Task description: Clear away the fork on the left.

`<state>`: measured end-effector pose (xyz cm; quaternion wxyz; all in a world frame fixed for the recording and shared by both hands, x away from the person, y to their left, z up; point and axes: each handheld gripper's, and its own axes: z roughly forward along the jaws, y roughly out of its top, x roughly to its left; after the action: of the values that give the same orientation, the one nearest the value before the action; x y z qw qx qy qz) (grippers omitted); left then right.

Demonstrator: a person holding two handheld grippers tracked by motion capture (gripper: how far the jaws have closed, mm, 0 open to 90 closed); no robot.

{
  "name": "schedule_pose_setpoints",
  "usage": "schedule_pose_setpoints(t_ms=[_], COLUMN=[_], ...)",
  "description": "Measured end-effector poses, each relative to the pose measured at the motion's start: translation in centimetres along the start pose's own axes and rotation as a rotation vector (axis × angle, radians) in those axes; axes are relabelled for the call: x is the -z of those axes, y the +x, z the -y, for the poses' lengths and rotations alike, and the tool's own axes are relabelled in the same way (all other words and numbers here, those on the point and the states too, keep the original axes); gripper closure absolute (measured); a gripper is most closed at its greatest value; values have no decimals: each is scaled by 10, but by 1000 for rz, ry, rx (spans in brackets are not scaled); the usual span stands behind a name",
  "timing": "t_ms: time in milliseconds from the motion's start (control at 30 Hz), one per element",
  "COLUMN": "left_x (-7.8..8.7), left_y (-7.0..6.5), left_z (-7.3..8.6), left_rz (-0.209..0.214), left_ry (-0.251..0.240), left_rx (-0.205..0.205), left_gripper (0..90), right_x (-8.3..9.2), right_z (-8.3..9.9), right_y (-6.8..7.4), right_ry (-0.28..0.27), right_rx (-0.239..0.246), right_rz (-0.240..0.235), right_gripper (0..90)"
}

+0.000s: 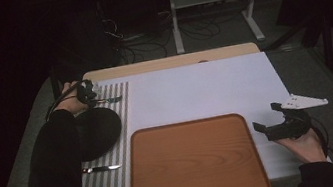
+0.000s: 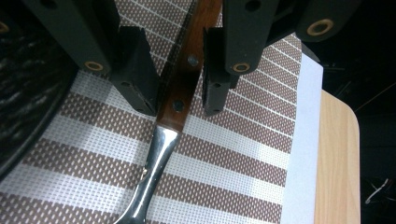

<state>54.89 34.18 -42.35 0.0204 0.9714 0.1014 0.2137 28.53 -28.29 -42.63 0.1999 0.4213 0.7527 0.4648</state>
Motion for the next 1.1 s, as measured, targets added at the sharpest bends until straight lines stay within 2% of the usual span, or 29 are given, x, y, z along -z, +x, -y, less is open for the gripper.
schedule_pose_setpoints(t_ms=[67,200,333,400,467,533,700,833,867,900,1033,1100], left_x=[0,0,0,0,1,3,13,26,34,34,53,62], left_y=[1,1,0,-2,-2,-2,-2,-3,-5,-5,-8,-11], left_z=[1,1,-2,-3,-3,-3,-5,-6,-6,-6,-4,-3], left_rz=[5,8,-10,-18,-7,-1,-29,-44,-53,-53,-62,-54], left_ry=[-3,2,26,29,32,36,29,12,2,2,-5,-12], left_rx=[-6,-52,-92,-77,-73,-82,-76,-70,-63,-63,-55,-45], left_gripper=[719,734,757,763,765,765,766,766,766,766,767,766], right_x=[0,2,2,2,2,2,2,2,2,2,3,3], right_z=[0,0,0,0,0,0,0,0,0,0,0,-1], right_y=[0,-2,-1,-1,-1,-1,-2,-3,-3,-2,-2,-2], right_ry=[0,-11,-12,-9,-7,-8,-13,-11,-12,-13,-17,-20], right_rx=[0,-13,-12,-11,-6,-8,-10,-8,-8,-8,-6,-5], right_rz=[0,-4,-2,-2,-3,-2,-5,-6,-7,-7,-6,-5], right_gripper=[0,0,0,0,0,0,0,0,0,0,0,0])
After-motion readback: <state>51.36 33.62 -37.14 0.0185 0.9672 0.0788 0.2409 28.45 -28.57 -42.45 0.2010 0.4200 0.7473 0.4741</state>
